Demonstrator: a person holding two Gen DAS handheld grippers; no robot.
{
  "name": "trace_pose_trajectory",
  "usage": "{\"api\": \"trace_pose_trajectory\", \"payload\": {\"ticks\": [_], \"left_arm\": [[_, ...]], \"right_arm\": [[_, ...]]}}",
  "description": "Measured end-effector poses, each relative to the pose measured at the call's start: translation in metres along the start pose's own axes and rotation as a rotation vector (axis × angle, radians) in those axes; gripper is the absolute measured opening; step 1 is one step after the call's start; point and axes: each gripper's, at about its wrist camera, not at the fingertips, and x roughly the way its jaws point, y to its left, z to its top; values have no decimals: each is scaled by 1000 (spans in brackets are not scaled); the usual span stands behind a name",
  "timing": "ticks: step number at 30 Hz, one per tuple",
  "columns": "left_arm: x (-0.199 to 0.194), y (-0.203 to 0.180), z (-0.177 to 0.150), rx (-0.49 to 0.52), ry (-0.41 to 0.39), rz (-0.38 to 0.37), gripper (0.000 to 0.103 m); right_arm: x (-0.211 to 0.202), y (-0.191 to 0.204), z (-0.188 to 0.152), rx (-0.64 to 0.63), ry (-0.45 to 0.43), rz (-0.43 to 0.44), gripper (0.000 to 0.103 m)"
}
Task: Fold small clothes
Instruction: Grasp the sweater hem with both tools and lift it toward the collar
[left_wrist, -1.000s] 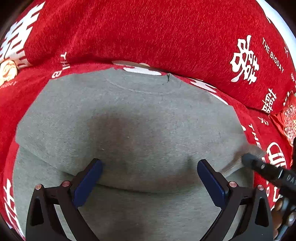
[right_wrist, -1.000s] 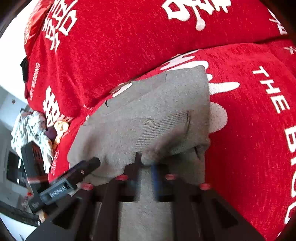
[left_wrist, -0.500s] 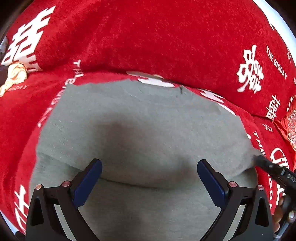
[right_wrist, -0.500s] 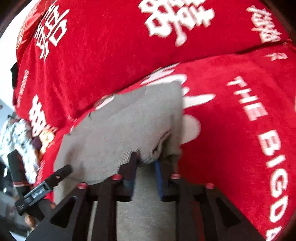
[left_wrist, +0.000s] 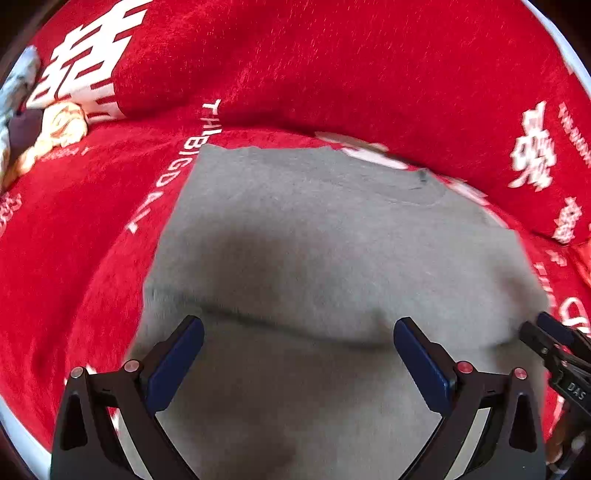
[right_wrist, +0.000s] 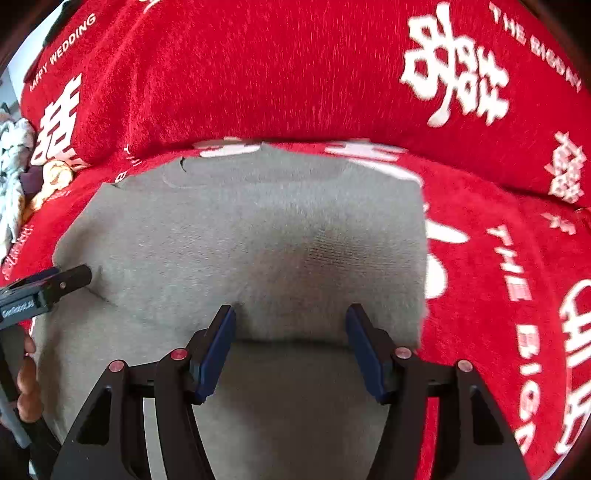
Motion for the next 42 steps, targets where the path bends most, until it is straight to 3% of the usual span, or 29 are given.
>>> {"api": "trace_pose_trajectory", "payload": {"ticks": [3, 7, 9, 13, 18, 21, 26, 29, 33, 37, 40, 42], "left_arm": [[-6, -19, -20, 102, 14, -5, 103], [-7, -35, -53, 211, 34, 76, 103], [-18, -32, -71, 224, 11, 76, 103], [-42, -27, -112, 291, 6, 64, 103], [-60, -12, -149, 255, 20, 42, 103], [-62, -7, -166, 295, 16, 69, 103], [-71, 10, -177, 263, 45, 57, 103], [-86, 44, -179, 123, 11, 55, 103], [-85, 94, -191, -53, 51, -14, 103], [-74, 104, -197, -81, 78, -112, 103], [-67, 108, -193, -109, 78, -140, 103], [-59, 103, -191, -103, 99, -141, 102]], "right_arm": [[-14, 22, -10, -37, -29, 50, 68], [-1, 63, -50, -184, 59, 75, 68], [-12, 69, -69, -230, -27, 5, 73], [-38, 61, -116, -226, -82, 2, 74], [-62, 53, -164, -309, -73, -9, 80], [-72, 48, -189, -330, -62, -13, 82], [-70, 59, -219, -483, -3, -133, 83], [-77, 49, -222, -409, 33, -131, 83], [-92, 15, -219, -174, 19, -59, 83], [-83, -7, -222, -44, 63, 39, 83], [-78, -10, -224, -21, 46, 47, 82], [-80, -9, -224, -21, 16, 53, 71]]}}
